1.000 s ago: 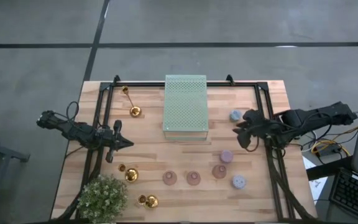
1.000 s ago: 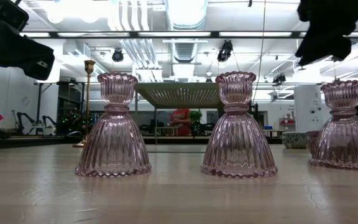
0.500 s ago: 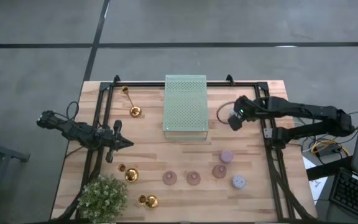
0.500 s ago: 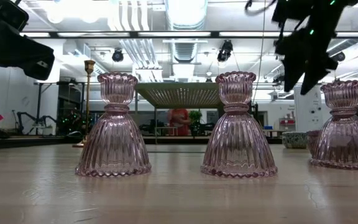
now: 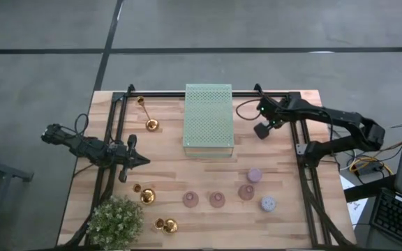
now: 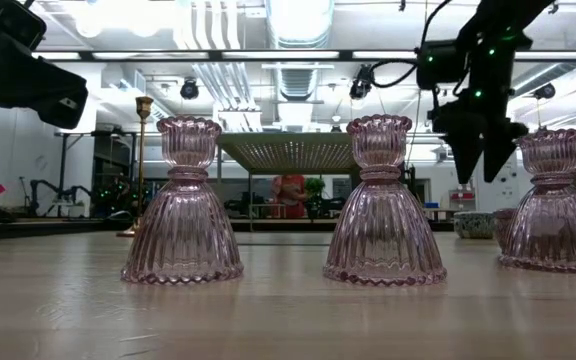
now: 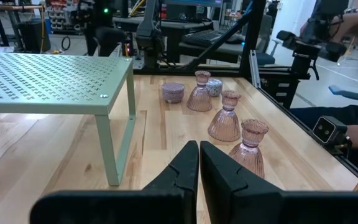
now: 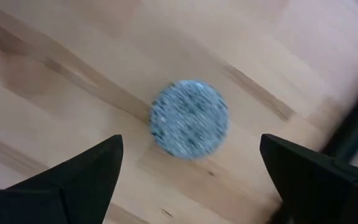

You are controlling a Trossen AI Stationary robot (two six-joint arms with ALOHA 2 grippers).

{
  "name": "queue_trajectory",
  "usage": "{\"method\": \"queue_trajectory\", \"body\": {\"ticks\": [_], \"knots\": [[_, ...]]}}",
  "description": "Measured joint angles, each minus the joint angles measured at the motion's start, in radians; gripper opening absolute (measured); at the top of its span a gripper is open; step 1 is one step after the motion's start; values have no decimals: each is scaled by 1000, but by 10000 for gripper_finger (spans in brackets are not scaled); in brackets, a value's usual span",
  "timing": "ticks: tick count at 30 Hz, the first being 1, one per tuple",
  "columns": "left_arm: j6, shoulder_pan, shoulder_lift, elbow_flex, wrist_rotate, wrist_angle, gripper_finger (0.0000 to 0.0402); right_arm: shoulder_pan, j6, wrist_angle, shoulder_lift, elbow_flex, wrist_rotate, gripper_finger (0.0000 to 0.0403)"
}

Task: Pick & Place candle stick holders
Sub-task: Put the green scented candle on the shelf

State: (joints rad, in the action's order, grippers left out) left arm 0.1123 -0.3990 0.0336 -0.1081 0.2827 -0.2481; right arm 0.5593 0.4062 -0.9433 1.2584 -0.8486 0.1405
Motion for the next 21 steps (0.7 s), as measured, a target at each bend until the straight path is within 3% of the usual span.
{"method": "queue_trajectory", "body": {"ticks": [21], "knots": [[0, 0, 0, 0, 0, 0, 21, 42, -198, 58, 187, 2, -18, 373]]}}
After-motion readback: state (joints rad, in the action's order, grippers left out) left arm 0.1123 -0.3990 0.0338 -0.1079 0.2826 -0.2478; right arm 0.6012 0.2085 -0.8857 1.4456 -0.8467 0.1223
